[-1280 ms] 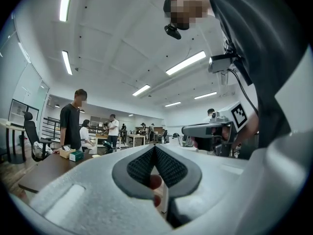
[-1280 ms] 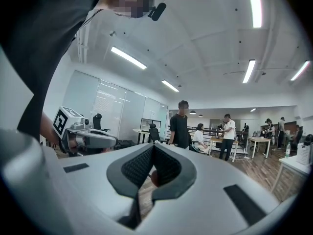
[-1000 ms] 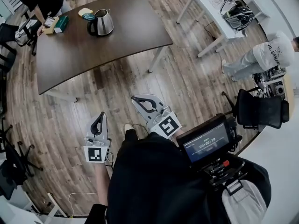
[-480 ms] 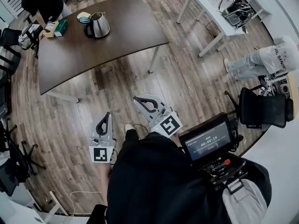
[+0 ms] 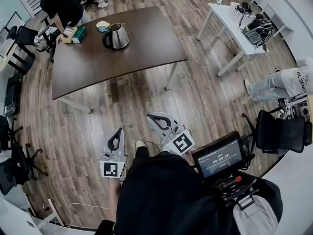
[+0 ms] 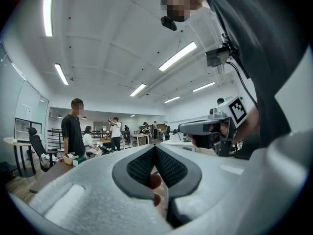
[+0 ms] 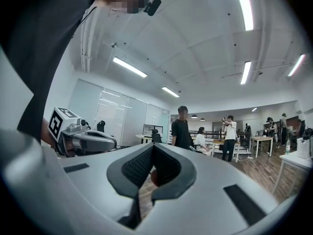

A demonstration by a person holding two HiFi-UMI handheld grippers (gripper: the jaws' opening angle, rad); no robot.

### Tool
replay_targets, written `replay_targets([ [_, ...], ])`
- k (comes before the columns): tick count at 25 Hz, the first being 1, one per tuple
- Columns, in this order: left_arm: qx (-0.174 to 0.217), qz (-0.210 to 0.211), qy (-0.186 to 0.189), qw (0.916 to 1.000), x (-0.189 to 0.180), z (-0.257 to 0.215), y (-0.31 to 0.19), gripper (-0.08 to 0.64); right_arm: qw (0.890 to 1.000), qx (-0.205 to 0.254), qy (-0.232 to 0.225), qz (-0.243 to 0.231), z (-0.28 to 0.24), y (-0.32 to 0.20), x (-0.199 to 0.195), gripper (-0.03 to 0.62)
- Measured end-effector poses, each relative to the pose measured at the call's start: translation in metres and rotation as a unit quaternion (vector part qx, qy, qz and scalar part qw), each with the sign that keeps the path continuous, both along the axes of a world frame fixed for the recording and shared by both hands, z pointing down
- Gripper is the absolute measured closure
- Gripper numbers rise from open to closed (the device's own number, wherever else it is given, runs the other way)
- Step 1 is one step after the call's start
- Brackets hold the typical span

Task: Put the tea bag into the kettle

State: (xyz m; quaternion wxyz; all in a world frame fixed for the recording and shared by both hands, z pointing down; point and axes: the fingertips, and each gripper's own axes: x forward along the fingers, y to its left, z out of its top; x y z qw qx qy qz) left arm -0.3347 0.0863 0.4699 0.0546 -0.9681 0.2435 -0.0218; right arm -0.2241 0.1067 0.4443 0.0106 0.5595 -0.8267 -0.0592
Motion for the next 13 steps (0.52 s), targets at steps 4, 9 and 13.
replay_targets([
  [4, 0.003, -0.007, -0.003, 1.0, -0.005, -0.002, 0.0, 0.558, 1.0, -0.004, 0.006, -0.005, 0.0, -0.001, -0.004, 0.589],
  [9, -0.002, -0.018, 0.001, 0.9998, -0.011, 0.0, 0.003, 0.558, 1.0, -0.002, 0.011, -0.014, 0.003, -0.001, -0.012, 0.589],
  [13, -0.018, -0.016, -0.008, 0.9997, -0.017, 0.011, 0.022, 0.558, 0.999, -0.021, 0.02, -0.02, 0.017, 0.018, -0.02, 0.589],
])
